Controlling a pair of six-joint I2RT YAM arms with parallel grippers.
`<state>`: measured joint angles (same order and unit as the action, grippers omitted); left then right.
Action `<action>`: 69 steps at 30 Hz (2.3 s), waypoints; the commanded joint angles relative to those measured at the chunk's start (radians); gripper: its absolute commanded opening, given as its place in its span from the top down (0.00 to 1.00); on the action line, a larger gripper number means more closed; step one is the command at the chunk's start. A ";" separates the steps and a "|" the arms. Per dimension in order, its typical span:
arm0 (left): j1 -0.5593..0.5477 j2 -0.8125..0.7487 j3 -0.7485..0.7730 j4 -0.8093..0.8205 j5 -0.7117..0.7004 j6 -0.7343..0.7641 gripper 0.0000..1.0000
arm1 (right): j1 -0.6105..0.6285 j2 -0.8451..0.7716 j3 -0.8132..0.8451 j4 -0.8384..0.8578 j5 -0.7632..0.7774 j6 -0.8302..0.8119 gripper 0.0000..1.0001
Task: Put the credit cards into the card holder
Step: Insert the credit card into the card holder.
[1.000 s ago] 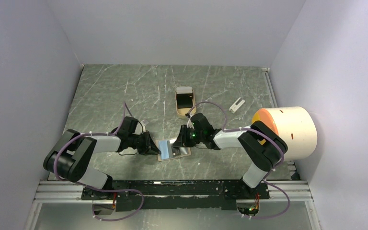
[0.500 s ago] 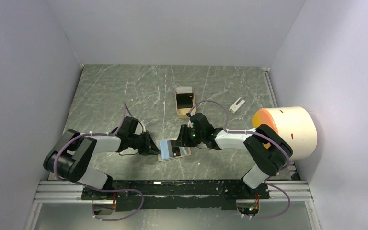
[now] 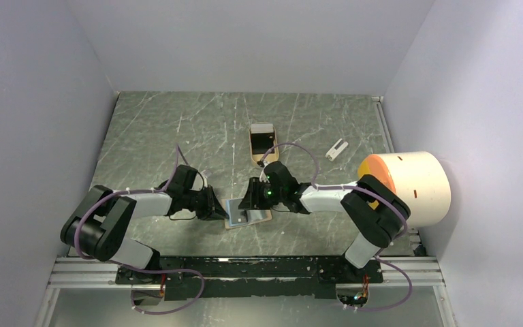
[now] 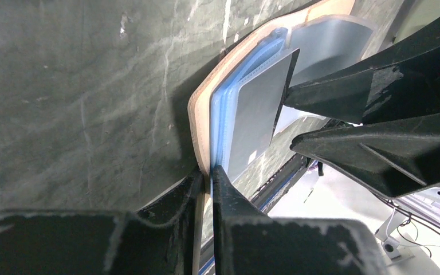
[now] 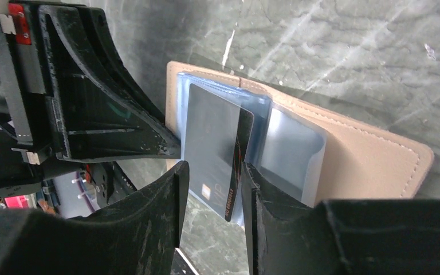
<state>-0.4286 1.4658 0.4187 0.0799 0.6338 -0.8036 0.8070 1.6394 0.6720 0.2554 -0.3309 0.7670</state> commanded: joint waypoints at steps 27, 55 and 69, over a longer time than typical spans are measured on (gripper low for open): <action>-0.012 -0.076 0.083 -0.028 0.127 0.002 0.91 | -0.060 -0.068 -0.005 -0.061 0.042 -0.134 0.77; -0.017 0.026 0.069 0.146 0.161 -0.046 0.86 | 0.012 0.008 -0.085 0.077 0.059 -0.064 0.79; -0.024 0.036 0.088 0.110 0.128 -0.019 0.83 | 0.014 0.001 -0.114 0.105 0.058 -0.055 0.79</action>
<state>-0.4427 1.5021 0.4858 0.1749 0.7681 -0.8333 0.8093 1.6352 0.5888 0.3481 -0.2729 0.7033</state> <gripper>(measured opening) 0.216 0.211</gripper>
